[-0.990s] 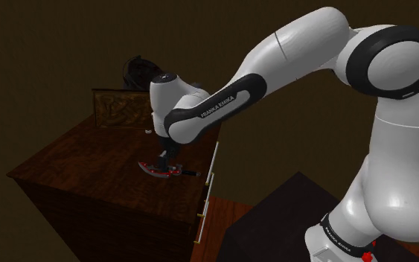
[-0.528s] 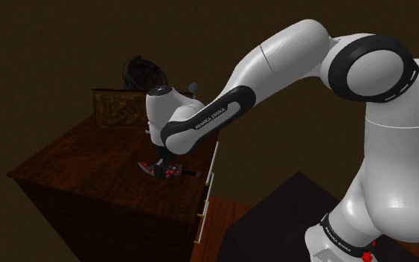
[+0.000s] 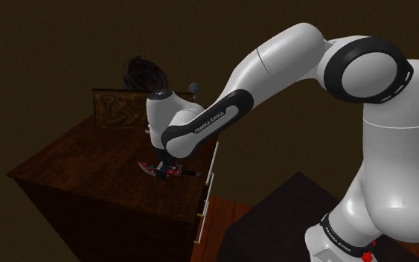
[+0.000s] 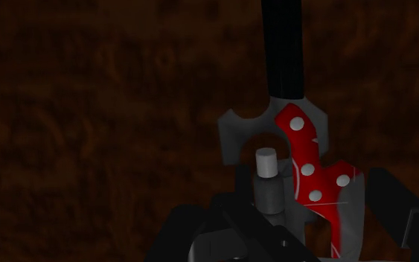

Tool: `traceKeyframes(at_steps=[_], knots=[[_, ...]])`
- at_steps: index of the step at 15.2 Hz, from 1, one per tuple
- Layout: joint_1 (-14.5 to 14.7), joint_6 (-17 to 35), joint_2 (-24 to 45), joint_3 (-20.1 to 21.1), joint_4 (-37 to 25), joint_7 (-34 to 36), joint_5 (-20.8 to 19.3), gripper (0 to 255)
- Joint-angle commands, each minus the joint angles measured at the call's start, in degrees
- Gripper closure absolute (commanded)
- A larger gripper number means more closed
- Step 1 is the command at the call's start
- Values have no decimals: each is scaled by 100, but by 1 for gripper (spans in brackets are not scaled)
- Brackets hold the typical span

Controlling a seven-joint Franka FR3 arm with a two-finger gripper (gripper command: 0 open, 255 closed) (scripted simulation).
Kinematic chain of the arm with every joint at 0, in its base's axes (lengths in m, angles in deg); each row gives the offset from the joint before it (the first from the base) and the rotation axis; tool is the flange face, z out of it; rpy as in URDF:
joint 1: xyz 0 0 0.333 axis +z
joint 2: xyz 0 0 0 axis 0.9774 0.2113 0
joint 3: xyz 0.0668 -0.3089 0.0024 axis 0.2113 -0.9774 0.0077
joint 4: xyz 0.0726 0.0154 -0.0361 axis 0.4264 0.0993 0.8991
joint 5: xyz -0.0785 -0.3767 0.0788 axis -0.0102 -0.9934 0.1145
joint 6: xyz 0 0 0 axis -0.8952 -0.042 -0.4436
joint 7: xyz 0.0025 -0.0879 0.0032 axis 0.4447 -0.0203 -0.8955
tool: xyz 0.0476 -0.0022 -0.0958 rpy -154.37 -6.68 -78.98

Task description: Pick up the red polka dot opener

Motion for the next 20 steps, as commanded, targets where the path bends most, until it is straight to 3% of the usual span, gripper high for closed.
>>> traceKeyframes(at_steps=[1, 5, 20], knots=[[-7, 4, 13, -9, 7, -1, -3, 255], [-1, 2, 15, -8, 4, 6, -5, 255], [-99, -891, -700, 138, -200, -212, 279, 255]])
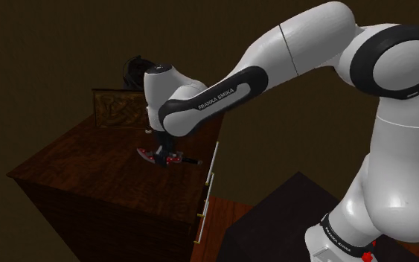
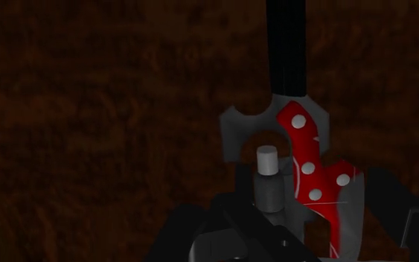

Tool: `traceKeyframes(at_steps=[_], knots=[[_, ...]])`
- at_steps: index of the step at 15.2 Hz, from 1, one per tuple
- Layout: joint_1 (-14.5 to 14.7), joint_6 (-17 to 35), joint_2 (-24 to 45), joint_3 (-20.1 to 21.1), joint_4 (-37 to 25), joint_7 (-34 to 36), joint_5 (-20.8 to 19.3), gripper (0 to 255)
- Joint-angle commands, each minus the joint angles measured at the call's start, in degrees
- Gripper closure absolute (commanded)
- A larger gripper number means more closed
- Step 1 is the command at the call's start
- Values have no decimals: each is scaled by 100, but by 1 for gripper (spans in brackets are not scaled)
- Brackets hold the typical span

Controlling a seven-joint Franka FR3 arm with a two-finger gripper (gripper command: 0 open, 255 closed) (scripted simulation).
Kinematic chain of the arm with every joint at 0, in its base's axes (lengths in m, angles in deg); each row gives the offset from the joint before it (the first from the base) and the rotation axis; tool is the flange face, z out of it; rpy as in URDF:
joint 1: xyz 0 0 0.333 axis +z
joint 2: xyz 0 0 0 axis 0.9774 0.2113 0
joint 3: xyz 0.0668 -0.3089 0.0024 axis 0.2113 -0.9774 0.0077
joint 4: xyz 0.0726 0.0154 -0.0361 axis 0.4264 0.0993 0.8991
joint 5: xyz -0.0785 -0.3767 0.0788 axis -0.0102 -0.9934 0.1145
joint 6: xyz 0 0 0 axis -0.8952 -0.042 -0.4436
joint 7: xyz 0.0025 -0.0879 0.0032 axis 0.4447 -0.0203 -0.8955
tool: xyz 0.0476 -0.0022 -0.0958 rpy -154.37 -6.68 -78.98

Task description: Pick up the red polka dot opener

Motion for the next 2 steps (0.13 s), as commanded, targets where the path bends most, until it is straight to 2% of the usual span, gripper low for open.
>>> traceKeyframes(at_steps=[1, 2], knots=[[-9, -77, -46, 7, -32, -21, 21, 255], [-8, -78, -46, 7, -33, -21, 21, 255]])
